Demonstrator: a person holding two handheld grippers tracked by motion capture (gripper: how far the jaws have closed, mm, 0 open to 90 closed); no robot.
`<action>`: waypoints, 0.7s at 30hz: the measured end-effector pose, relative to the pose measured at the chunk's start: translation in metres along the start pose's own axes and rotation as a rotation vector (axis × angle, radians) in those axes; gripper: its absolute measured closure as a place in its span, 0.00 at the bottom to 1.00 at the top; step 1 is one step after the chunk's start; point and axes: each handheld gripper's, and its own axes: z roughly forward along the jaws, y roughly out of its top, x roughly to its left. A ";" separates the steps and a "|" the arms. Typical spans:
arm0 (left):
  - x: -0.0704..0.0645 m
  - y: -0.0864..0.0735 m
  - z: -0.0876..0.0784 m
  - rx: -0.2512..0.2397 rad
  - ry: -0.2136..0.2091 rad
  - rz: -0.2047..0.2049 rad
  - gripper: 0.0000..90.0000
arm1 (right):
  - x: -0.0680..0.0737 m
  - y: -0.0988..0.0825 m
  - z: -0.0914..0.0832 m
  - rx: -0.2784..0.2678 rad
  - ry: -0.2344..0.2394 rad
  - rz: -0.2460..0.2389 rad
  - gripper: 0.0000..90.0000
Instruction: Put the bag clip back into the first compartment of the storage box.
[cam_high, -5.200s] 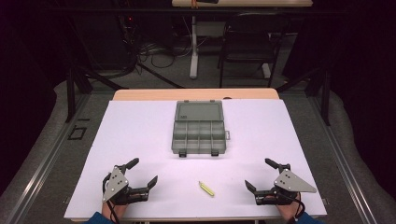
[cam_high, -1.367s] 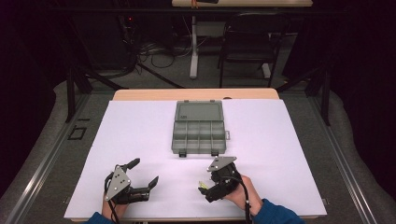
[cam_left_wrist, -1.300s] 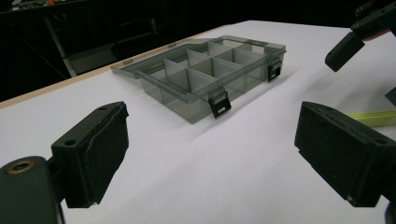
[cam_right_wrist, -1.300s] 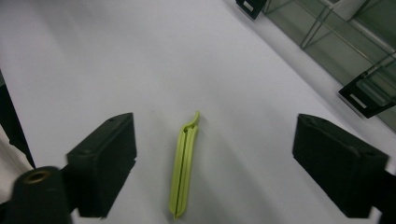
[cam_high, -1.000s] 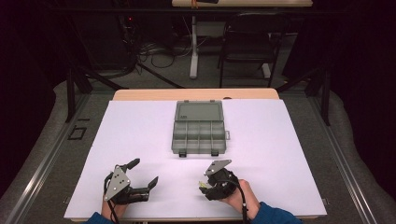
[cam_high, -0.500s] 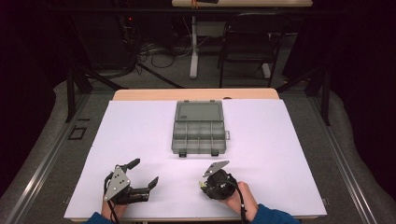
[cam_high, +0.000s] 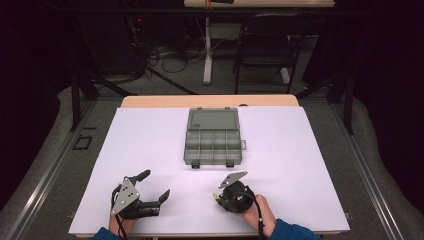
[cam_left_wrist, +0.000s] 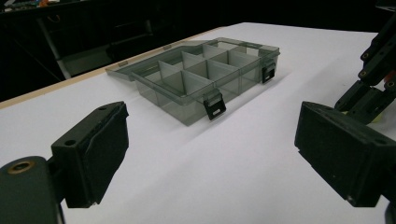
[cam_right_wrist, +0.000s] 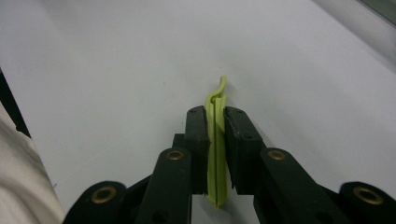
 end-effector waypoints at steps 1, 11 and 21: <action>0.000 0.000 0.000 -0.002 -0.001 -0.002 0.11 | 0.000 0.000 0.000 -0.004 0.001 -0.004 0.89; 0.001 0.000 -0.001 -0.011 -0.001 -0.004 0.11 | -0.001 0.001 -0.007 -0.039 -0.007 -0.011 0.89; 0.001 0.000 -0.002 -0.012 -0.004 -0.006 0.11 | -0.006 0.001 -0.015 -0.079 -0.019 -0.026 0.89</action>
